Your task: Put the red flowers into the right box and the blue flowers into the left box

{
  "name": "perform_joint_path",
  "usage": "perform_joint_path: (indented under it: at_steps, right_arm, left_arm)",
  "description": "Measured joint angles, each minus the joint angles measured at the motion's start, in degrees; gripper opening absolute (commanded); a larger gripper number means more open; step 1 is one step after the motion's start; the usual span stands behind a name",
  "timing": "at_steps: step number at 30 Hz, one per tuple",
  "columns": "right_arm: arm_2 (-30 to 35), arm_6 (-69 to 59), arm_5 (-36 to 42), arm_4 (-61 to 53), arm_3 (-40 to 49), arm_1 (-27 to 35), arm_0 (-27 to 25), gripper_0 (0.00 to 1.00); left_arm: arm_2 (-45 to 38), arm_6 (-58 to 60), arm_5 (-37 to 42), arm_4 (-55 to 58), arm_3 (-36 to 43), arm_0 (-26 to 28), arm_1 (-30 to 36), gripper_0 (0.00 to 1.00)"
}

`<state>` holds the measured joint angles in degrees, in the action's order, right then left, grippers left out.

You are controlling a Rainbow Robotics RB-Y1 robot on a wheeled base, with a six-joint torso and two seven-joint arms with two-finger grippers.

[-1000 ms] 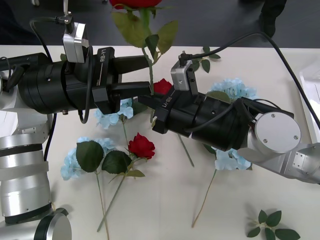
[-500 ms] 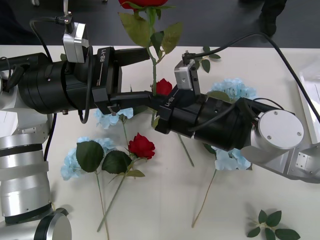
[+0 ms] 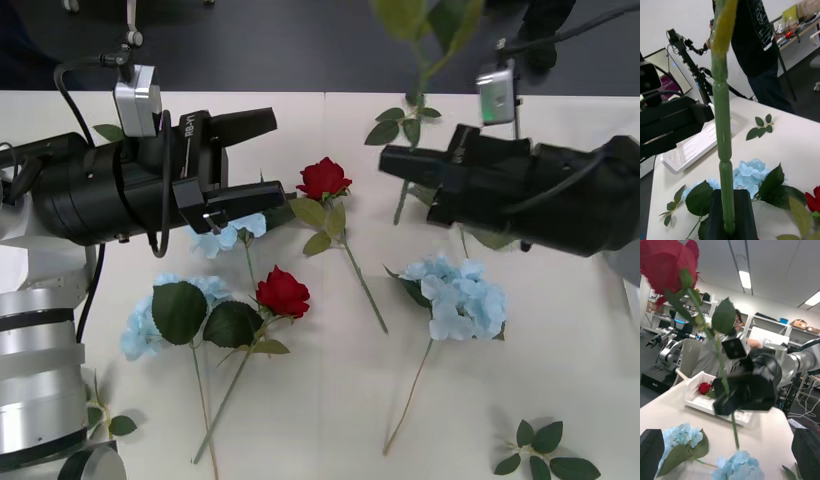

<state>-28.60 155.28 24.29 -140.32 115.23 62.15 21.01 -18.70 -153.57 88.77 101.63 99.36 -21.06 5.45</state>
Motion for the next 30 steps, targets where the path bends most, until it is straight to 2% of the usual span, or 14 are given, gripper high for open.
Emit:
perform_joint_path:
  at_steps: [6,10,17,23,30]
  right_arm:
    - [11.30,0.00,10.81,-0.39,-3.88,0.25,-6.40,0.00]
    - [16.51,0.00,21.57,-0.39,-9.41,0.87,-7.19,0.00]
    - [23.80,0.00,34.06,2.62,-20.47,5.10,-7.17,0.00]
    - [33.13,-1.83,44.57,11.49,-28.44,5.59,-7.19,0.00]
    - [37.79,-21.79,48.76,22.49,-30.90,9.24,-7.19,0.00]
  left_arm:
    - [0.04,2.75,-1.48,-1.02,-0.01,0.00,6.07,1.00]
    - [0.05,12.73,-1.47,-3.72,-0.01,0.00,10.51,1.00]
    - [0.09,22.68,-1.46,-7.51,1.35,0.29,16.83,1.00]
    - [0.14,45.25,-1.45,-15.98,11.57,4.91,18.45,1.00]
    - [1.95,66.07,-1.43,-28.67,27.40,14.60,18.45,1.00]
